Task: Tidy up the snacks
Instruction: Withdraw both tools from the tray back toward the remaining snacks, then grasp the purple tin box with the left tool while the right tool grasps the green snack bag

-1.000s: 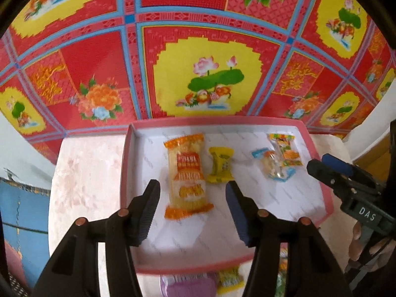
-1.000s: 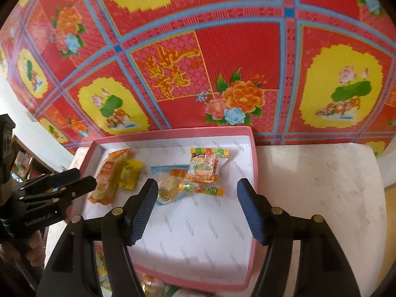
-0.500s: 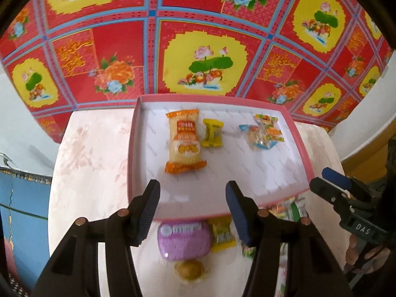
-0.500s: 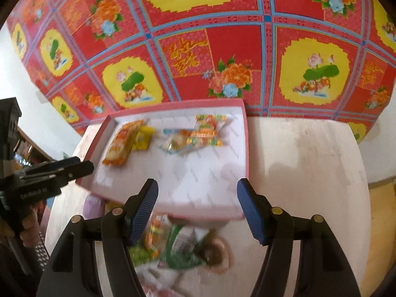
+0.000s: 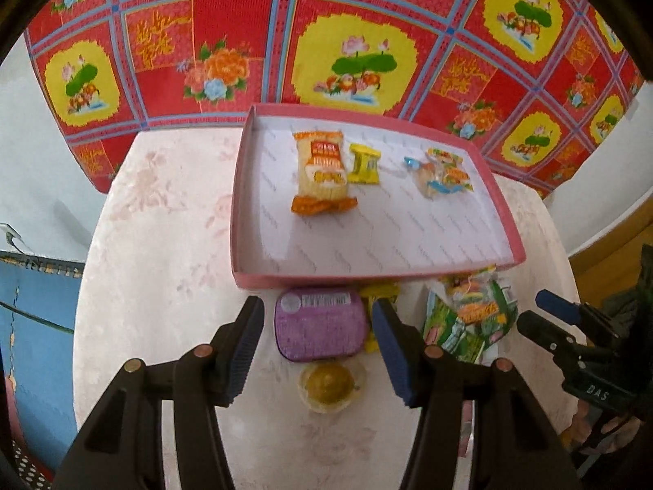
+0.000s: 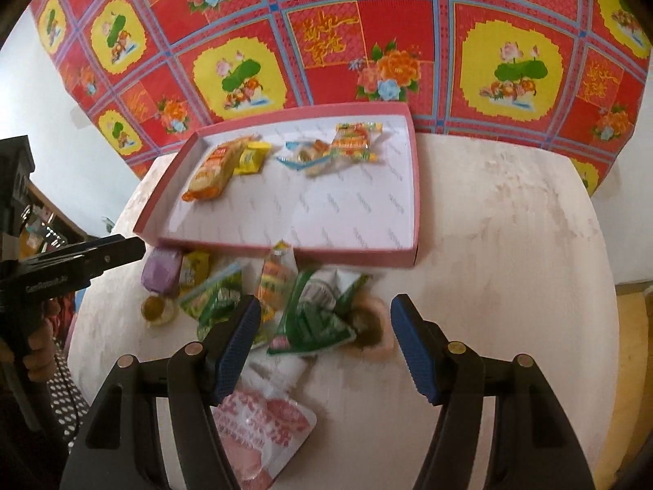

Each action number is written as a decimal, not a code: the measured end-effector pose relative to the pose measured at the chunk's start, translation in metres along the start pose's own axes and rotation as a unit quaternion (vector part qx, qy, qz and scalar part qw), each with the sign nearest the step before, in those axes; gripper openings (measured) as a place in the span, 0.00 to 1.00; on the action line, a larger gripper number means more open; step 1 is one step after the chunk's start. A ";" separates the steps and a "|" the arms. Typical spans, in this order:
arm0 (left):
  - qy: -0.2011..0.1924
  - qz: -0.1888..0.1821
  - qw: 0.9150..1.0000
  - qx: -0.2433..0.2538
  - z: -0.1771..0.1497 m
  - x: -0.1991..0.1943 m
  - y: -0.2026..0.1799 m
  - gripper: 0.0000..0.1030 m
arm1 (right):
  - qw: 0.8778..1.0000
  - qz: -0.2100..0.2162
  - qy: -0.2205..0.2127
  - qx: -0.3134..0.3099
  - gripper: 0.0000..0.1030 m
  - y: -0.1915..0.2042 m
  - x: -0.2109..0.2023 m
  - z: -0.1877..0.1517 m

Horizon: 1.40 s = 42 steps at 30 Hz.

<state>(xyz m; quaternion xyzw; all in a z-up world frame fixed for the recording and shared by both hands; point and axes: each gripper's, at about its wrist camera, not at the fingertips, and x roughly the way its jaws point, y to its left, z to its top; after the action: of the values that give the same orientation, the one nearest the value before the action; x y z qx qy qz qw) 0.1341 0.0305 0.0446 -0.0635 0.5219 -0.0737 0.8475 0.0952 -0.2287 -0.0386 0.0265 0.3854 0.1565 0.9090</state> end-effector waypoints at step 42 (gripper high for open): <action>-0.015 0.052 0.998 0.027 -0.029 0.031 -0.013 0.62 | 1.000 0.013 -0.002 0.001 0.57 0.003 0.020 -0.004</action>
<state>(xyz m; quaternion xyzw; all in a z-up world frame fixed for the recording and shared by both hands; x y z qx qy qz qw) 0.1214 0.0112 0.0068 -0.0147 0.5098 -0.0424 0.8591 0.1045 -0.2200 -0.0551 0.0330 0.3831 0.1680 0.9077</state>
